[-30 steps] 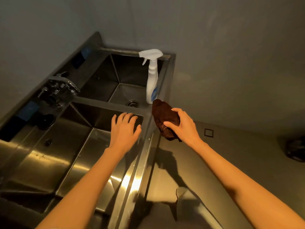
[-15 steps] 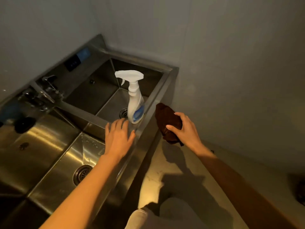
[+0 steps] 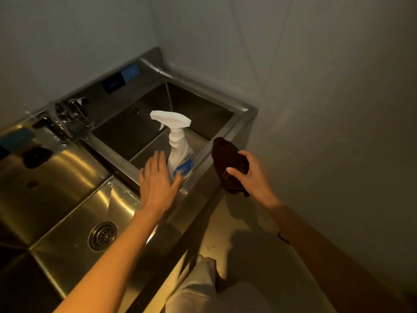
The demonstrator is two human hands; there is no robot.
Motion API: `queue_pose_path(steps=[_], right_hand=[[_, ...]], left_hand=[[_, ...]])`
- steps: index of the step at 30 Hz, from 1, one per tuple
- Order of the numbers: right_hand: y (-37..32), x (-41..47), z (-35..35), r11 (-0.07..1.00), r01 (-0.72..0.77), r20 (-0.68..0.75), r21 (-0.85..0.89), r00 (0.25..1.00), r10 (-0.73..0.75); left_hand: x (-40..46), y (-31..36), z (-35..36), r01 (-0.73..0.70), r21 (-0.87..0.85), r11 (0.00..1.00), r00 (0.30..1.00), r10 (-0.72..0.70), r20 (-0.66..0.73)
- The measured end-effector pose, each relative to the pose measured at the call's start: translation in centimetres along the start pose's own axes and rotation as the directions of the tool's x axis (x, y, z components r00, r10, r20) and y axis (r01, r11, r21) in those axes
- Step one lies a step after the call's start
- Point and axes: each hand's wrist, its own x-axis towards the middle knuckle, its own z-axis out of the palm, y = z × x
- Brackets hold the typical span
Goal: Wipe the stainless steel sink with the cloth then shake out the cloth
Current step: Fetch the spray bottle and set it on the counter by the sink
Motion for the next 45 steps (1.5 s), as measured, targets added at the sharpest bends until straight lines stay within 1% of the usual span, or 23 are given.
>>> queue_pose_path(steps=[8, 13, 17, 21, 25, 32, 36, 45], right_hand=[[-1.6, 4.1, 1.5, 1.000, -0.005, 0.013, 0.030, 1.000, 0.004], [-3.0, 6.8, 2.3, 1.000, 0.004, 0.007, 0.027, 1.000, -0.004], [-3.5, 7.7, 3.1, 0.999, 0.009, -0.019, 0.032, 1.000, -0.008], [-2.8, 7.8, 3.6, 1.000, -0.001, -0.013, 0.023, 1.000, 0.001], [-2.4, 7.6, 3.6, 0.999, -0.046, -0.001, -0.001, 0.999, 0.046], [-2.8, 7.9, 3.3, 0.997, -0.072, -0.016, -0.004, 0.997, 0.072], [-3.2, 8.5, 3.4, 0.998, -0.060, -0.021, 0.030, 0.998, 0.061], [-3.9, 8.0, 3.1, 0.997, -0.023, -0.012, 0.077, 1.000, 0.024]], left_hand=[[3.3, 1.5, 0.7, 0.047, -0.176, 0.983, 0.999, -0.050, -0.014], [4.9, 3.1, 1.7, 0.063, -0.363, 0.930, 0.991, -0.101, -0.089], [5.9, 3.8, 2.1, 0.059, -0.445, 0.894, 0.986, -0.122, -0.114], [6.6, 3.6, 2.7, 0.003, -0.463, 0.887, 0.988, -0.074, -0.135], [7.1, 3.6, 2.8, -0.024, -0.500, 0.866, 0.992, -0.042, -0.120], [8.0, 2.7, 3.0, -0.025, -0.552, 0.833, 0.997, -0.022, -0.079], [8.6, 2.4, 2.6, -0.077, -0.569, 0.819, 0.992, 0.004, -0.128], [8.1, 2.3, 0.4, -0.186, -0.472, 0.862, 0.970, 0.083, -0.230]])
